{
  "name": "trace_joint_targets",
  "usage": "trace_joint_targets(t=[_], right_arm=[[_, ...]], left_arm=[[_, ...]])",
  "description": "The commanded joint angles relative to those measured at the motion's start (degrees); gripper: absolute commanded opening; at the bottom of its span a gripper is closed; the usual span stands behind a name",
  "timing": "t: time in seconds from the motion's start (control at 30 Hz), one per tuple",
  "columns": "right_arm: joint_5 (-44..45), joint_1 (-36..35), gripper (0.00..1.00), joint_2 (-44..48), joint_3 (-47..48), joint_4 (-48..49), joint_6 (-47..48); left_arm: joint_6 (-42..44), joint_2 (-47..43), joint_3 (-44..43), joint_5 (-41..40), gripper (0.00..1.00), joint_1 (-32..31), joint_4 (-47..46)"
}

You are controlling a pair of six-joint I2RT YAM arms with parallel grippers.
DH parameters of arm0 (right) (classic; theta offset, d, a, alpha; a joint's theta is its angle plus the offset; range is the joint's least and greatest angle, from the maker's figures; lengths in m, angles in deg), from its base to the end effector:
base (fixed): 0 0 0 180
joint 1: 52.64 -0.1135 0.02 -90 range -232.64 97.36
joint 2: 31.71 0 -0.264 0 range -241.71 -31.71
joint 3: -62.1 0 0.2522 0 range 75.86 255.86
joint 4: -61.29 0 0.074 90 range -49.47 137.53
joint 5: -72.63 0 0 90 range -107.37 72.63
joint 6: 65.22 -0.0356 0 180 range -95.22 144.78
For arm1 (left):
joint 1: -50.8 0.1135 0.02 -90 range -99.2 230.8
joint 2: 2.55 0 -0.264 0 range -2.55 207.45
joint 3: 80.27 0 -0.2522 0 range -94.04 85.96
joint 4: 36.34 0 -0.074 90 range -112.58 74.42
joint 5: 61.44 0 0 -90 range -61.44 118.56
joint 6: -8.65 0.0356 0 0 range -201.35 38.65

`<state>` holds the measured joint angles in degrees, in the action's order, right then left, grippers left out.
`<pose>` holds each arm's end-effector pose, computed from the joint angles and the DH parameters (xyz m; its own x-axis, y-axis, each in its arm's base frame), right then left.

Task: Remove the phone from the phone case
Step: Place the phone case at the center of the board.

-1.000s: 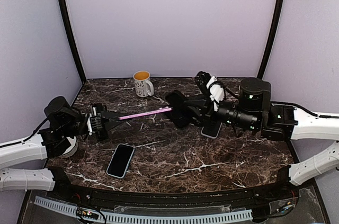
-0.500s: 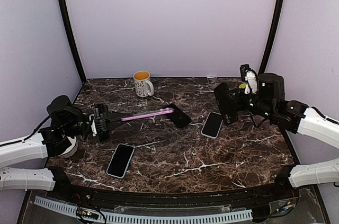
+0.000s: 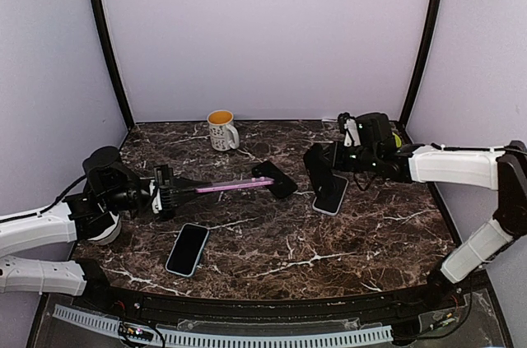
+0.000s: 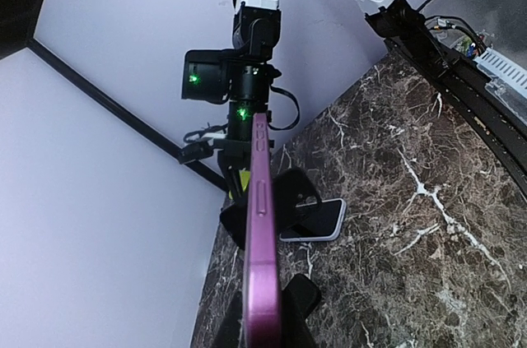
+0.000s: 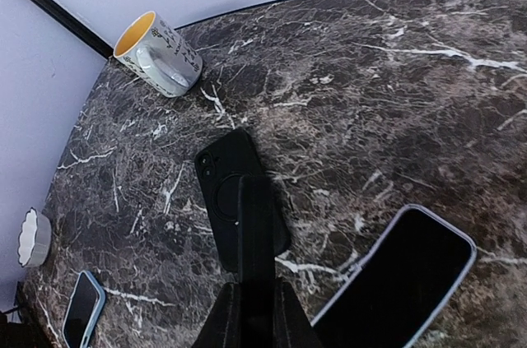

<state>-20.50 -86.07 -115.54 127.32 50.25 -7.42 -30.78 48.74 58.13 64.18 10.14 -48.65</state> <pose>0.2709 0.1811 0.2413 -0.6636 0.1995 -0.7210 -0.2790 0.8283 0.4860 0.1430 -0.1502 0.2818 0.7720 0.1646 -0.6139 0.5899 0.1739 0.7885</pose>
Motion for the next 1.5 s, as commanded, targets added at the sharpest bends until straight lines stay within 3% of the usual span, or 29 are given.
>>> trace_joint_targets(t=[0.0, 0.2, 0.43, 0.7, 0.77, 1.17, 1.47], right_arm=[[-4.64, 2.31, 0.00, -10.02, 7.31, 11.81, -1.96], [-9.72, 5.62, 0.00, -21.95, 14.88, 17.35, -5.46], [-12.19, 7.26, 0.00, -31.89, 23.42, 15.84, -3.42], [-14.25, 8.65, 0.00, -37.17, 26.37, 15.35, -3.63], [-14.86, 9.06, 0.06, -37.59, 26.74, 14.47, -3.05], [-9.35, 10.40, 0.48, -31.02, 27.69, 6.76, 7.60], [-12.73, 8.54, 0.55, -15.00, 21.53, 6.25, 22.79]], left_arm=[[0.84, 0.14, -2.43, -0.43, 0.00, 0.24, -0.61], [1.94, 0.31, -2.36, -0.91, 0.00, 0.24, 0.30], [2.29, 0.52, -2.14, -0.75, 0.00, 0.25, 0.48], [2.46, 1.01, -2.16, -0.91, 0.00, 0.28, 0.43], [2.51, 1.13, -2.14, -0.88, 0.00, 0.27, 0.54], [2.16, 1.87, -2.13, -0.58, 0.00, 0.28, 0.22], [2.55, 2.53, -2.23, -1.51, 0.00, 0.26, 0.93]])
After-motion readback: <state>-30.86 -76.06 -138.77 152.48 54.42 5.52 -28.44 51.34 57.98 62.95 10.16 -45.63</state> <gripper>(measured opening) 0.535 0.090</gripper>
